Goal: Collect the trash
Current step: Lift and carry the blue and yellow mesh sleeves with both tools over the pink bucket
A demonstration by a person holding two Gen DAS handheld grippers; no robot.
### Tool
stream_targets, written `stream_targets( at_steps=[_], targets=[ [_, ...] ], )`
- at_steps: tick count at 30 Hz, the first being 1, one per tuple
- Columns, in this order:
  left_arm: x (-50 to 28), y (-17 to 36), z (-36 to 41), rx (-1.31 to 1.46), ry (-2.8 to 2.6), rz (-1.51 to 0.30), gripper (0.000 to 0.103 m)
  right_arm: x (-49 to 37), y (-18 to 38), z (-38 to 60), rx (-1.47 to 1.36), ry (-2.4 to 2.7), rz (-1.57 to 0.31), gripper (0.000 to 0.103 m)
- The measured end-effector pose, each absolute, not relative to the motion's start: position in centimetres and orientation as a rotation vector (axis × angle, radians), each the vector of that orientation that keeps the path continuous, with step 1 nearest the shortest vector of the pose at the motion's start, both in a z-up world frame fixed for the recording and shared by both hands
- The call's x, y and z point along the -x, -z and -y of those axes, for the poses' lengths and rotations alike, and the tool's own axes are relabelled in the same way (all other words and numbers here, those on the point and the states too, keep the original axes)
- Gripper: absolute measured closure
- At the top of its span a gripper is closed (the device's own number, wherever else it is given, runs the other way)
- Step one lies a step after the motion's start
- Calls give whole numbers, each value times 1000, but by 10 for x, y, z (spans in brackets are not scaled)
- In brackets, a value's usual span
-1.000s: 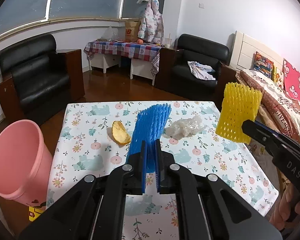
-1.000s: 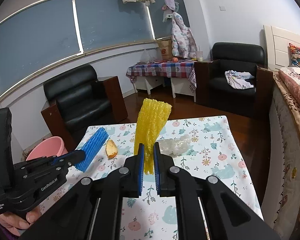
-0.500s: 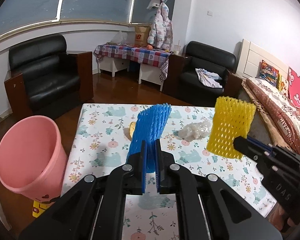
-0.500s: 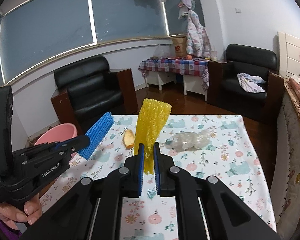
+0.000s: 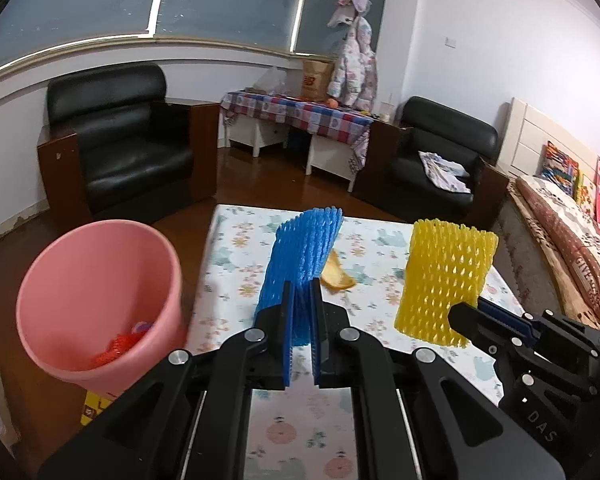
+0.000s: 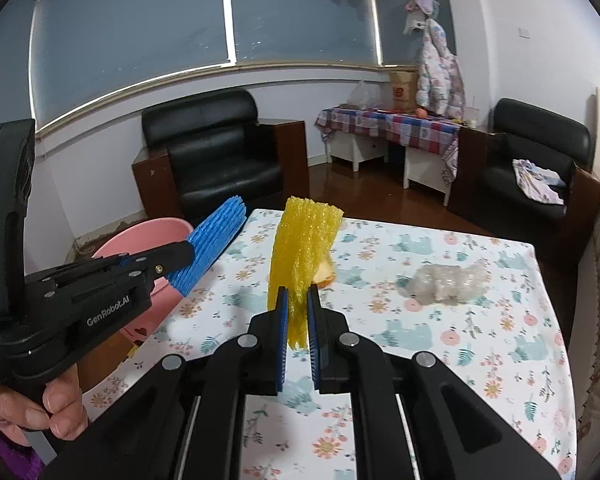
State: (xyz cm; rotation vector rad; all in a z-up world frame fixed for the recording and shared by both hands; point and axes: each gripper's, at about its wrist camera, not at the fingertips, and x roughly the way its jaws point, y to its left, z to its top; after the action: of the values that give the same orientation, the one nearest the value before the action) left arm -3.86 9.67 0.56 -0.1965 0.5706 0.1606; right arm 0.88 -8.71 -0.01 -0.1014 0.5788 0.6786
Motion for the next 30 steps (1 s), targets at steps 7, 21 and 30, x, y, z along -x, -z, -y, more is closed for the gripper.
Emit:
stream_targets(
  at_steps=[7,21,30],
  targets=[
    [51,-2,-128,219,-234,-560,97,-10,-3,53,121,-743,-573,94],
    [80,-2,-190,212,-422,-536,97,-11,-4,-32,167,-896,-549,94],
    [86,7,-227,258,-509,-565,97,-20,10,-85,186,-982,-568,94]
  ],
)
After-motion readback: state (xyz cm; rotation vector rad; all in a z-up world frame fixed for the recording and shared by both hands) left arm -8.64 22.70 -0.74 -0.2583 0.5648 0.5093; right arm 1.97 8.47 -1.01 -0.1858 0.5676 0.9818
